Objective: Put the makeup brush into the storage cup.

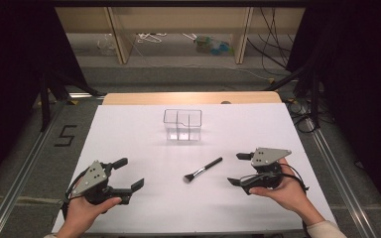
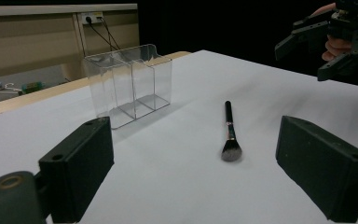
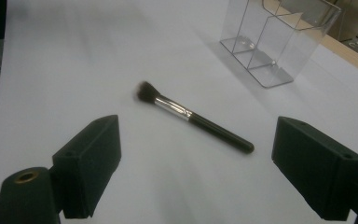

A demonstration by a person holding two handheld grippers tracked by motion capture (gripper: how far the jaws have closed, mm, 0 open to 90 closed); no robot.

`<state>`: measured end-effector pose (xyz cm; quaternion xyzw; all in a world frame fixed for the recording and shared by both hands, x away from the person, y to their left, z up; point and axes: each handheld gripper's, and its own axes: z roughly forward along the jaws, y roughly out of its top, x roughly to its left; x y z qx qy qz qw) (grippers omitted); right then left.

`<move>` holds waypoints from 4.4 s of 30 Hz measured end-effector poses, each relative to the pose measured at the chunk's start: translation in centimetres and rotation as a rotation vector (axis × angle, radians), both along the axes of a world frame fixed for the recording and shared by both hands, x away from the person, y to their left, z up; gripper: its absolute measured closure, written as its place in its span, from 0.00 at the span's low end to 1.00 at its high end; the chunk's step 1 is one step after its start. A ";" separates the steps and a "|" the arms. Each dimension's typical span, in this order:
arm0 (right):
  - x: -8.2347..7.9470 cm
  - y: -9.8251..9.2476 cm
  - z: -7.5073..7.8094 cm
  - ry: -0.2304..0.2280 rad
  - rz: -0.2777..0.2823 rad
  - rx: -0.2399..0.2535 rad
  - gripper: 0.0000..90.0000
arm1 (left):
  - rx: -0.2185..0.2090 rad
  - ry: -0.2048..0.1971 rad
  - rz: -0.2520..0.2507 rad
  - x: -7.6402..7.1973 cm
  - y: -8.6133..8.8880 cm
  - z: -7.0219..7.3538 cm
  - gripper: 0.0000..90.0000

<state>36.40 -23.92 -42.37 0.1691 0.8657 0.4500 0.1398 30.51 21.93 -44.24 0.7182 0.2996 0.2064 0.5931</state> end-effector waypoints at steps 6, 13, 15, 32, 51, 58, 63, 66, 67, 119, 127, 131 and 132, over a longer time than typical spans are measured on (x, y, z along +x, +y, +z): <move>0.8 0.6 0.0 0.000 0.011 -0.010 0.18 | -0.004 0.004 0.001 0.0 -0.1 0.0 0.12; 1.7 1.7 0.0 -0.004 0.025 -0.021 0.18 | -0.007 0.010 0.000 -0.1 -0.1 0.0 0.12; 1.9 2.0 0.0 0.000 0.034 -0.035 0.18 | -0.006 0.010 0.000 -0.1 -0.1 0.0 0.12; 4.3 4.6 -0.3 0.024 0.085 -0.111 0.18 | 0.003 0.001 -0.007 0.0 -0.1 0.0 0.12; 6.5 6.4 -1.3 0.070 0.115 -0.189 0.18 | 0.006 -0.003 -0.011 -0.1 -0.1 0.0 0.13; 7.0 7.0 -1.7 0.075 0.129 -0.210 0.19 | 0.010 -0.002 -0.012 0.0 -0.1 0.0 0.13; 7.3 7.1 -1.9 0.089 0.134 -0.220 0.19 | 0.002 0.005 -0.006 -0.1 -0.2 0.0 0.13; 7.5 7.3 -2.1 0.098 0.134 -0.232 0.19 | 0.009 -0.003 -0.011 -0.1 -0.1 0.0 0.13; 7.6 7.3 -2.3 0.105 0.135 -0.241 0.19 | 0.009 -0.003 -0.012 -0.1 -0.1 0.0 0.13; 9.7 10.2 -4.6 0.230 0.245 -0.476 0.38 | 0.015 -0.003 -0.017 -0.2 -0.2 0.0 0.13; 9.5 10.7 -4.0 0.249 0.271 -0.551 0.58 | 0.015 -0.003 -0.016 -0.2 -0.2 0.0 0.13; 9.2 11.2 -3.7 0.257 0.288 -0.609 0.71 | 0.015 -0.003 -0.016 -0.2 -0.2 0.0 0.13; 9.1 11.3 -3.6 0.252 0.294 -0.624 0.73 | 0.016 -0.002 -0.016 -0.2 -0.2 0.0 0.13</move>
